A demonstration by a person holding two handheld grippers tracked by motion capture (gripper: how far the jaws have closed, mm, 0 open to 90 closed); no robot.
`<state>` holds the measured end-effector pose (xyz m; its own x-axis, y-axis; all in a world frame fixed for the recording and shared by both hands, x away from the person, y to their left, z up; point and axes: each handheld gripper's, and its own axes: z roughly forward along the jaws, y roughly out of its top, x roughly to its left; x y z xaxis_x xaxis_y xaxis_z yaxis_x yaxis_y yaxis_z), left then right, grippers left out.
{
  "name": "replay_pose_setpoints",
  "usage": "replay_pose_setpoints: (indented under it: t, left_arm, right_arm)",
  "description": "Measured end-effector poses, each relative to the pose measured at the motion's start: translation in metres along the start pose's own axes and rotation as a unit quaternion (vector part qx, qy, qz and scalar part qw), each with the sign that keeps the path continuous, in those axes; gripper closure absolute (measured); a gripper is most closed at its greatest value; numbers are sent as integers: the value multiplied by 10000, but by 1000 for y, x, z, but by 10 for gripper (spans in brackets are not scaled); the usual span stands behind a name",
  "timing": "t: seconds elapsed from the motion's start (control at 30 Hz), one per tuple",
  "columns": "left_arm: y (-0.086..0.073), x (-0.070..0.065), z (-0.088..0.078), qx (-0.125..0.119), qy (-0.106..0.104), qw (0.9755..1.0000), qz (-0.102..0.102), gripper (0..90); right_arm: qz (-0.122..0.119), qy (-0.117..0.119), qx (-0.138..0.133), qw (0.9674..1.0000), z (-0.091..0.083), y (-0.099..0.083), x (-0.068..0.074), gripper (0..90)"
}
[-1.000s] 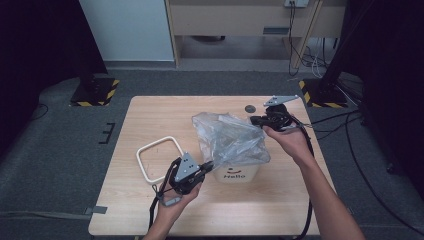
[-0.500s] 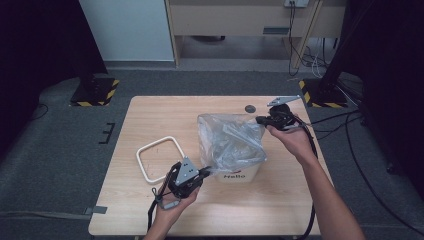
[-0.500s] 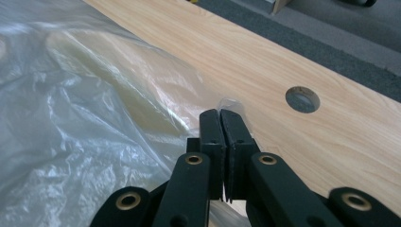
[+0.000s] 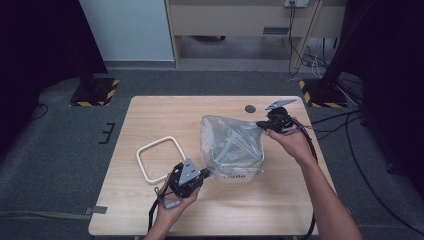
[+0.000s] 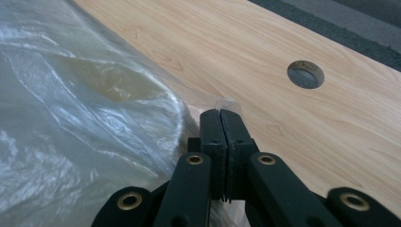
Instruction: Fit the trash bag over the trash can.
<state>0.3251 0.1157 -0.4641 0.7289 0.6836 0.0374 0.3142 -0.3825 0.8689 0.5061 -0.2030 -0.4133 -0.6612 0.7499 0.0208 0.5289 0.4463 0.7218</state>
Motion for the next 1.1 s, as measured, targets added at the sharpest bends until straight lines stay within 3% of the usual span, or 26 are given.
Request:
replay_pose_setpoints:
  t: [0.27, 1.1]
  left_arm:
    - [0, 2, 4, 36, 49, 10000, -38, 900]
    - [-5, -1, 12, 166, 62, 9998, 43, 900]
  right_arm:
    - [-12, 35, 164, 9999, 1, -7, -2, 897]
    - [106, 300, 215, 9993, 10, -16, -1, 900]
